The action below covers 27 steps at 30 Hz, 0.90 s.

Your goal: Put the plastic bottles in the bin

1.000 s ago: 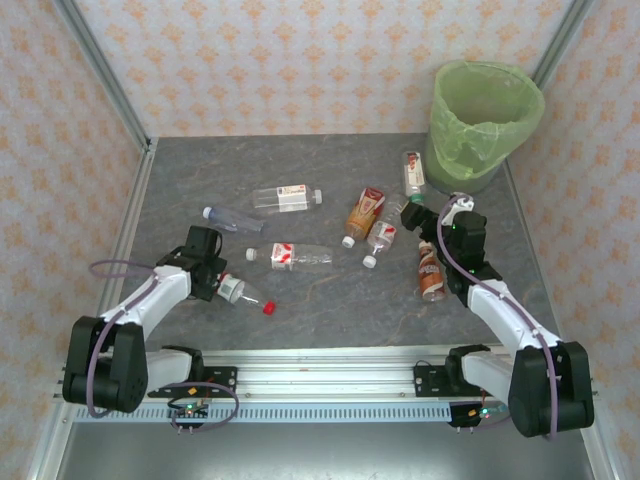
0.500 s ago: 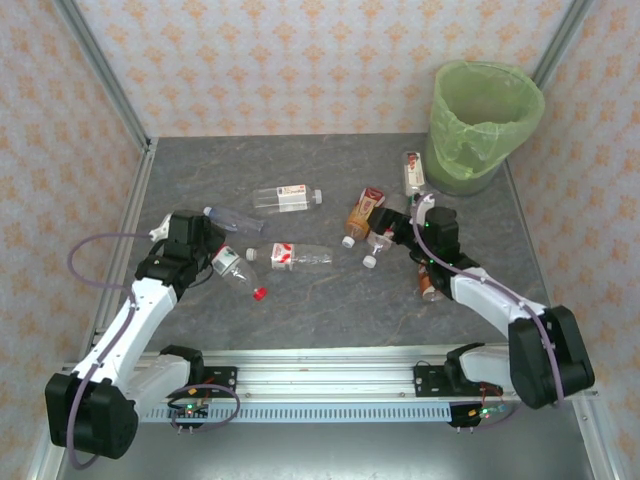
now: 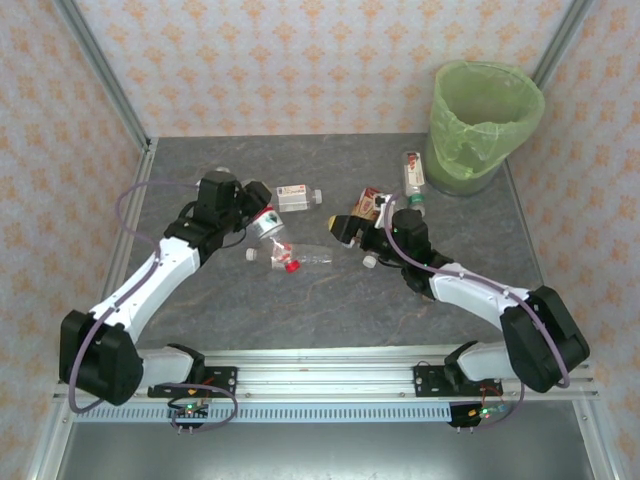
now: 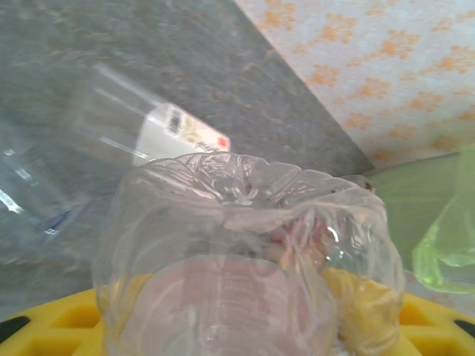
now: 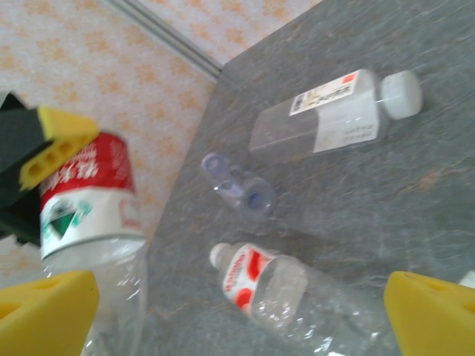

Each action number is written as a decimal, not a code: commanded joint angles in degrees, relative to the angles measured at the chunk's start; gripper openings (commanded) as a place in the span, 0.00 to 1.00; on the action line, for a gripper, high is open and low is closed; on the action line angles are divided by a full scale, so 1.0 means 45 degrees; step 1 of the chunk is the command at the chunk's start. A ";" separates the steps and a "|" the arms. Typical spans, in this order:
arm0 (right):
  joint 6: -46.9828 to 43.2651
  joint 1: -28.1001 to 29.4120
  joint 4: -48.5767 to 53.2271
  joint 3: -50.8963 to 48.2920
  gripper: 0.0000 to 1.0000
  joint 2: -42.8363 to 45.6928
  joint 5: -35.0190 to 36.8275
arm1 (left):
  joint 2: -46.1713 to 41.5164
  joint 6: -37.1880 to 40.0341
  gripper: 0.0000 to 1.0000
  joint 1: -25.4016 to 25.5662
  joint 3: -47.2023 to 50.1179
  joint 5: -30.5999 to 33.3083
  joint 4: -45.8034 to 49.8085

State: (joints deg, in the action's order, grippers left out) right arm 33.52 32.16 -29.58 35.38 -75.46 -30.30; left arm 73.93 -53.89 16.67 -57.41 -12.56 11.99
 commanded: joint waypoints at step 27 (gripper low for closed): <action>0.0358 0.1954 -0.3438 0.1202 0.53 -0.2313 -0.2685 | 0.2127 -0.0564 0.54 0.0435 -0.2346 -0.2094 -0.1850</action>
State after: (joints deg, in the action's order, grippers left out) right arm 36.82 40.60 -42.11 39.05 -85.58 -39.68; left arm 83.44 -55.64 18.28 -66.39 -20.80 5.23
